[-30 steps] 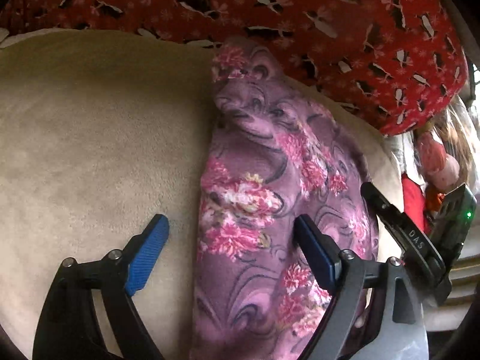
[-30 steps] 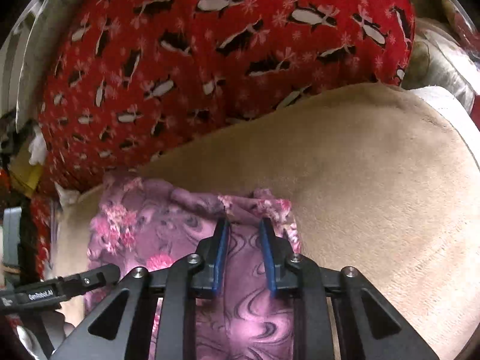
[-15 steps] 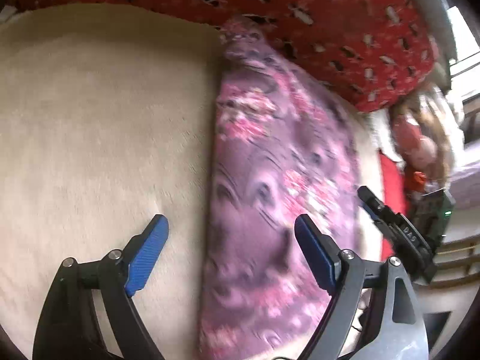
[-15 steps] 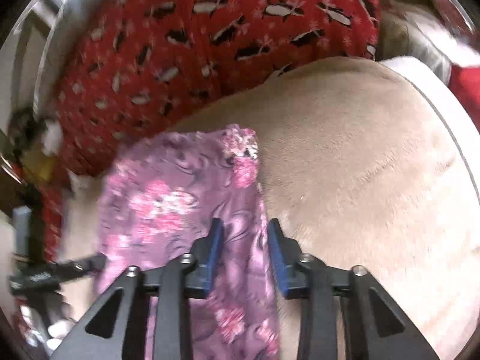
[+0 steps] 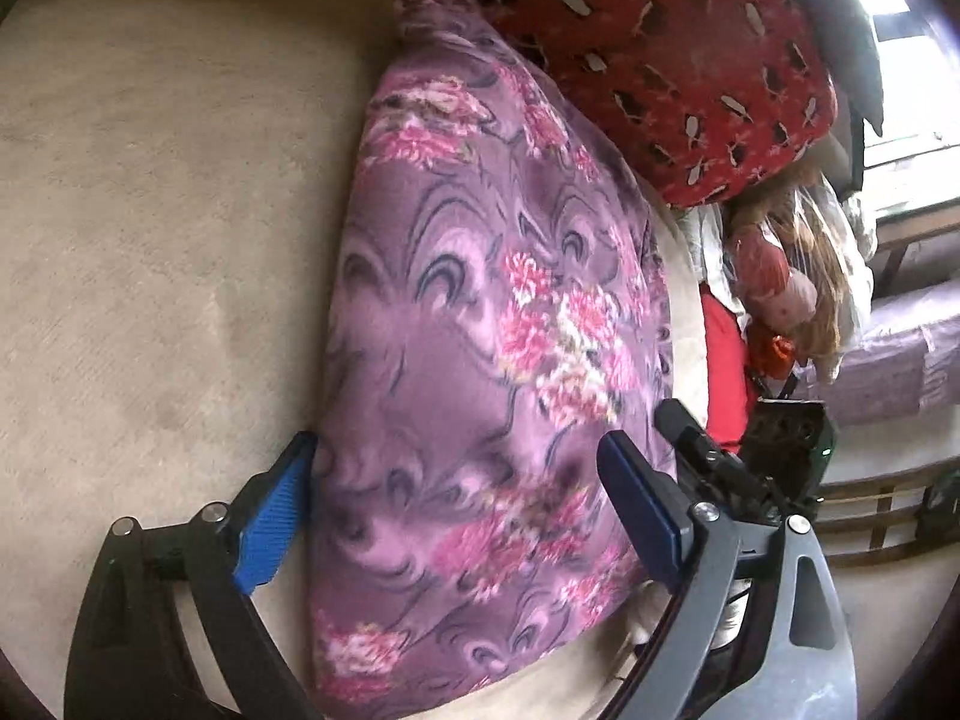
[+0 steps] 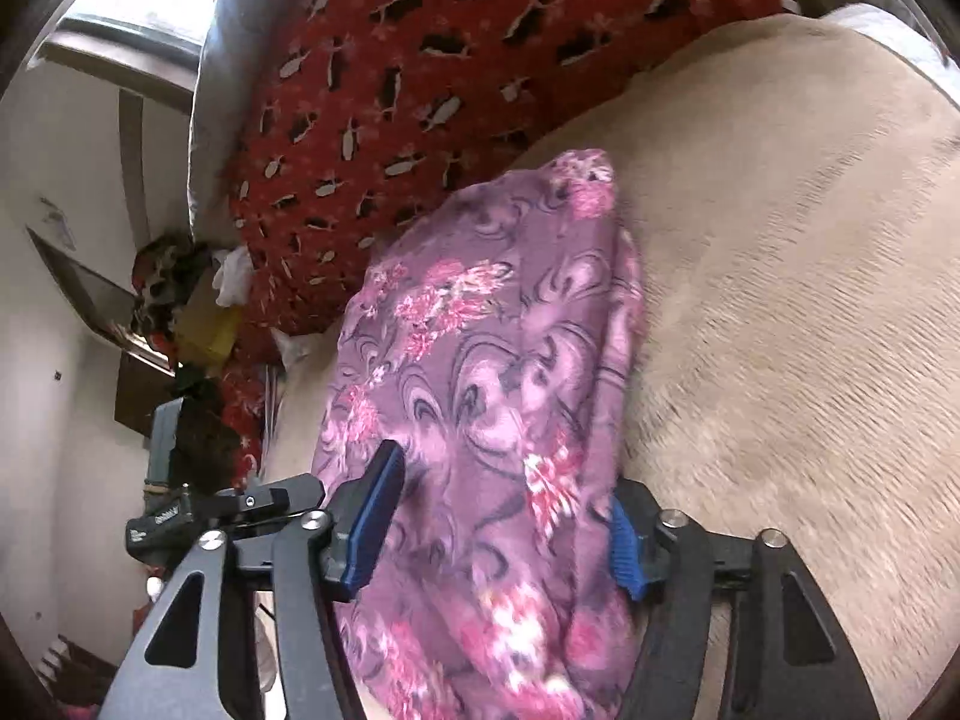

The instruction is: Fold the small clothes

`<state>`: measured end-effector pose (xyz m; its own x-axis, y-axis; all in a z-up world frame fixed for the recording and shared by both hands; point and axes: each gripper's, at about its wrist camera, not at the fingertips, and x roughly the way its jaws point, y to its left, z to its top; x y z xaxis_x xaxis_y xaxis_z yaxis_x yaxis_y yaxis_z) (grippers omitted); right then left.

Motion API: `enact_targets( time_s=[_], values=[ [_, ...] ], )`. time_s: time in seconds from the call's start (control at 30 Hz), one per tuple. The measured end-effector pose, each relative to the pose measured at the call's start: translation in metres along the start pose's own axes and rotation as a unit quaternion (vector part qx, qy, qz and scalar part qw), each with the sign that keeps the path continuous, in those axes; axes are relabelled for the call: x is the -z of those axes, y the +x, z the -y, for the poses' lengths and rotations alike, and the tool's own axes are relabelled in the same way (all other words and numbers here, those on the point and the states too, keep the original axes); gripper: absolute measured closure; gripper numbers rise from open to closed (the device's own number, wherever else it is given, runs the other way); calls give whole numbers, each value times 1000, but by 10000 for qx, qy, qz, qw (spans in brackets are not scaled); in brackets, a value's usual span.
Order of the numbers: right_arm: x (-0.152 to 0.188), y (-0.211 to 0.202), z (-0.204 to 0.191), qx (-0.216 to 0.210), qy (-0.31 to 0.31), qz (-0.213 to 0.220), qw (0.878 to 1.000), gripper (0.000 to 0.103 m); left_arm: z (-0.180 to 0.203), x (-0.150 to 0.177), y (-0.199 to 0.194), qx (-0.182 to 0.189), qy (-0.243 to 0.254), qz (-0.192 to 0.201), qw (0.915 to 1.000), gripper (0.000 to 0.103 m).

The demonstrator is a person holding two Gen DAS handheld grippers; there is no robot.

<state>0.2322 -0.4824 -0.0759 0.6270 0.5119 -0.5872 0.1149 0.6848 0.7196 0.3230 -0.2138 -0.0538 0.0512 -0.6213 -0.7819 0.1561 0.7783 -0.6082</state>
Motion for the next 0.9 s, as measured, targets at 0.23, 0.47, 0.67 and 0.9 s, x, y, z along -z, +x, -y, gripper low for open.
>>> enact_targets(
  time_s=[0.23, 0.47, 0.67, 0.9],
  values=[
    [1, 2, -2, 379, -205, 123, 9990, 76, 5, -2, 0, -204, -91, 60, 9997, 28],
    [5, -5, -47, 1169, -1117, 299, 9864, 81, 8, 4, -19, -649, 154, 262, 9974, 70],
    [13, -24, -86, 1108, -1289, 540, 9840, 82, 15, 17, -58, -639, 368, 622, 9953, 75],
    [42, -19, -129, 737, -1219, 532, 9884, 83, -5, 47, -121, -675, 440, 1034, 9914, 81]
  ],
)
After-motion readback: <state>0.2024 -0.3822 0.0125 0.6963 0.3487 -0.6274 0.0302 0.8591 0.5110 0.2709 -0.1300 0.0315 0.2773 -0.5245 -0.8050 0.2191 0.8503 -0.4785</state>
